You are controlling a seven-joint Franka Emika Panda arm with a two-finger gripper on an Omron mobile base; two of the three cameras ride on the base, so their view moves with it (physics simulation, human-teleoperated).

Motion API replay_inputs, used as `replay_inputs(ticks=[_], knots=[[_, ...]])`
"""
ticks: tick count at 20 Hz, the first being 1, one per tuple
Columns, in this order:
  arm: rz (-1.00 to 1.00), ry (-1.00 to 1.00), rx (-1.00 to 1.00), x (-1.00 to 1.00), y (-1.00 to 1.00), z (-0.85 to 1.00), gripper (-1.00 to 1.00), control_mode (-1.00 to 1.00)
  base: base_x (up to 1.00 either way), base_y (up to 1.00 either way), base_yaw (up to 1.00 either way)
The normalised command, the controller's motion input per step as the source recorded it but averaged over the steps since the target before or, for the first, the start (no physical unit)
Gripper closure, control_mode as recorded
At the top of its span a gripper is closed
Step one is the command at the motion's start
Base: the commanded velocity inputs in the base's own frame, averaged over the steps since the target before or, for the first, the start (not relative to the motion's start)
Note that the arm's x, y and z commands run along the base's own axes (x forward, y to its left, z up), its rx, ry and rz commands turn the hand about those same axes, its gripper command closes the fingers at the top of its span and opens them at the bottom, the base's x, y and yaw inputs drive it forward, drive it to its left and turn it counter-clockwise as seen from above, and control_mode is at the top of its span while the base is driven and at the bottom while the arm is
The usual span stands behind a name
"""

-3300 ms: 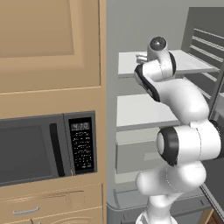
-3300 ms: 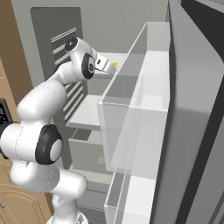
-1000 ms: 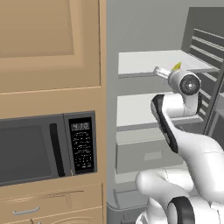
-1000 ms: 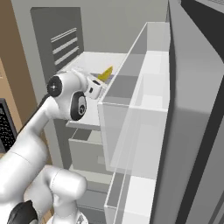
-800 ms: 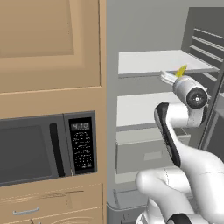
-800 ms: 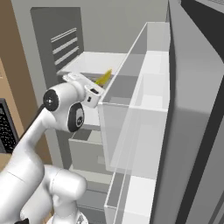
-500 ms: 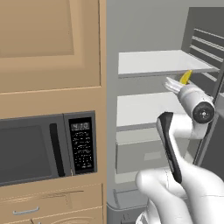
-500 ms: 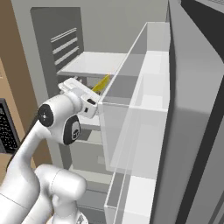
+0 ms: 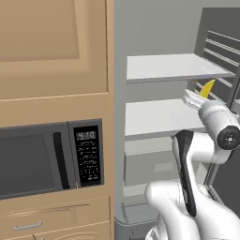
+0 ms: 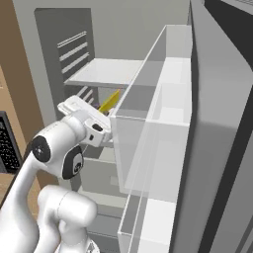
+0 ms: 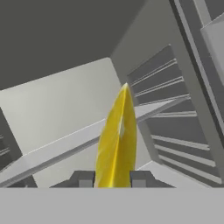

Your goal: There is a bowl on the dining counter. Grab a lemon wedge from the fridge and place it in the bowl. Then get the liquor bottle and glass cup from the cabinet and place them next to the bowl.

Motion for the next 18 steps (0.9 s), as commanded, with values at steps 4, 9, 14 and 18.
replay_inputs(ticks=[4,9,14,18], knots=[[0.00,-0.08,-0.01,-0.57,0.09,0.19,1.00,-1.00,0.00,0.00,0.00],[0.00,-0.01,-0.02,-0.44,0.21,0.27,1.00,-1.00,0.00,0.00,0.00],[0.00,0.06,-0.01,-0.10,0.28,0.02,1.00,-1.00,0.00,0.00,0.00],[0.01,-0.01,0.00,-0.17,0.15,-0.03,1.00,-1.00,0.00,0.00,0.00]])
